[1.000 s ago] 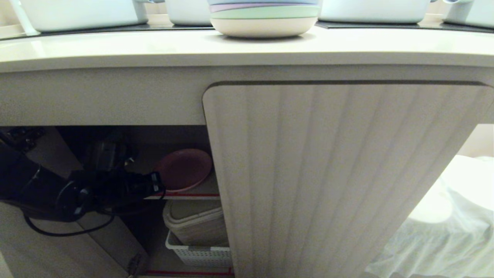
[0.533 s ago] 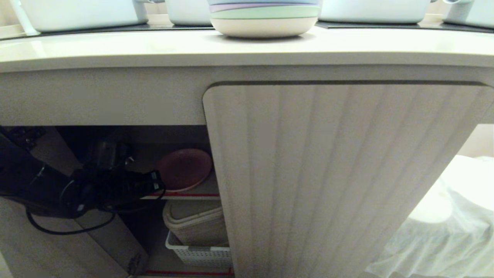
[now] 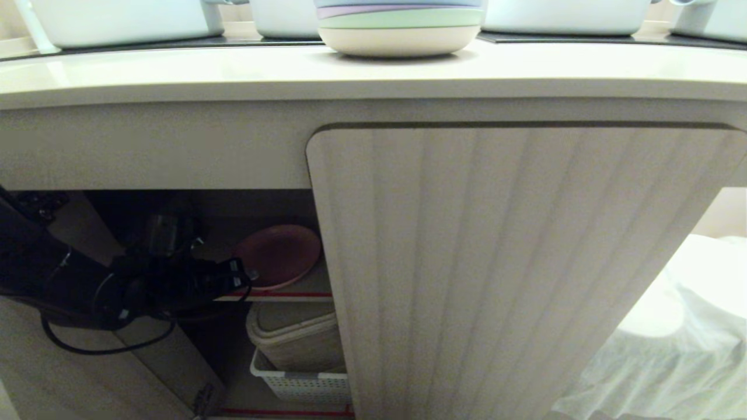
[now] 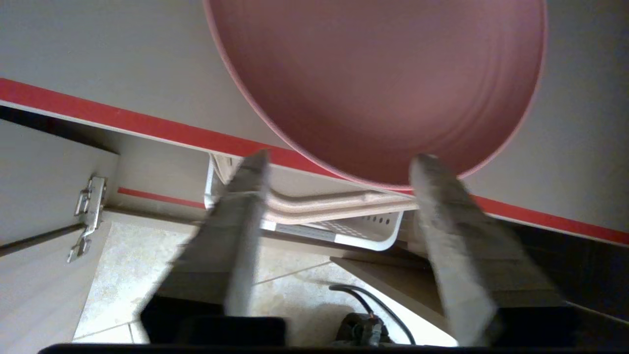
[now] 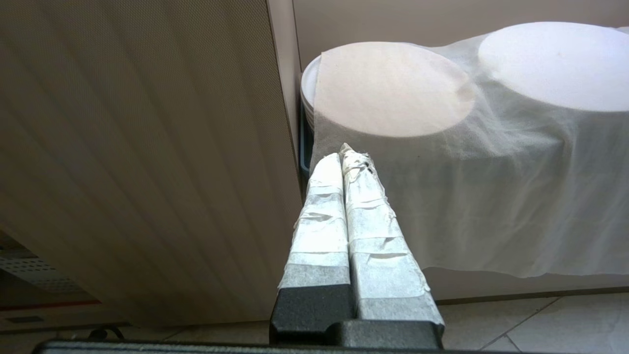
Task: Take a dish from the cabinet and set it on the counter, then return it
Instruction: Take the plate from the cabinet
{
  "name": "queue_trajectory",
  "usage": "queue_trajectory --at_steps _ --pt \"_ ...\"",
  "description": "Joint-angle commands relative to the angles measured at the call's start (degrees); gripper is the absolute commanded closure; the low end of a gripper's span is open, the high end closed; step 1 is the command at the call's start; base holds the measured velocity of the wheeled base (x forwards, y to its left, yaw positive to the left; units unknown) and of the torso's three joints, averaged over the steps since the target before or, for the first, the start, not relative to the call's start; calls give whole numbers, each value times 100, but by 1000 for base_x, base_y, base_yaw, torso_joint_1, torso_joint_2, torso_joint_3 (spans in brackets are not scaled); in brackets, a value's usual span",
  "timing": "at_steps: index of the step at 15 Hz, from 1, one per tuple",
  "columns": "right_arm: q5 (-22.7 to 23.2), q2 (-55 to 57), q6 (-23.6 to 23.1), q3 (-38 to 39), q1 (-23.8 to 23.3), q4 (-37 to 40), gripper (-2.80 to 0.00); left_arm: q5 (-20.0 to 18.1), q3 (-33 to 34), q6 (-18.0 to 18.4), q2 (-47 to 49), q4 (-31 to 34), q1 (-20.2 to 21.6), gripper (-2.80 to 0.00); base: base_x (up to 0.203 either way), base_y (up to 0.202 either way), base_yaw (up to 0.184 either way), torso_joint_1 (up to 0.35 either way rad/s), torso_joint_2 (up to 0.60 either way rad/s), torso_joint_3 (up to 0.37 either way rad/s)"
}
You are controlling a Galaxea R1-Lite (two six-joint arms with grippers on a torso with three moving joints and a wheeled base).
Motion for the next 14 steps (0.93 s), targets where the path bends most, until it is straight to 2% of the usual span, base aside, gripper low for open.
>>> queue_trajectory --at_steps 1,14 --pt "-2 0 3 0 1 3 0 0 -7 -57 3 -34 4 -280 0 0 0 0 0 0" --pt "-2 0 3 0 1 -6 0 44 -229 -186 247 -96 -5 -280 0 0 0 0 0 0"
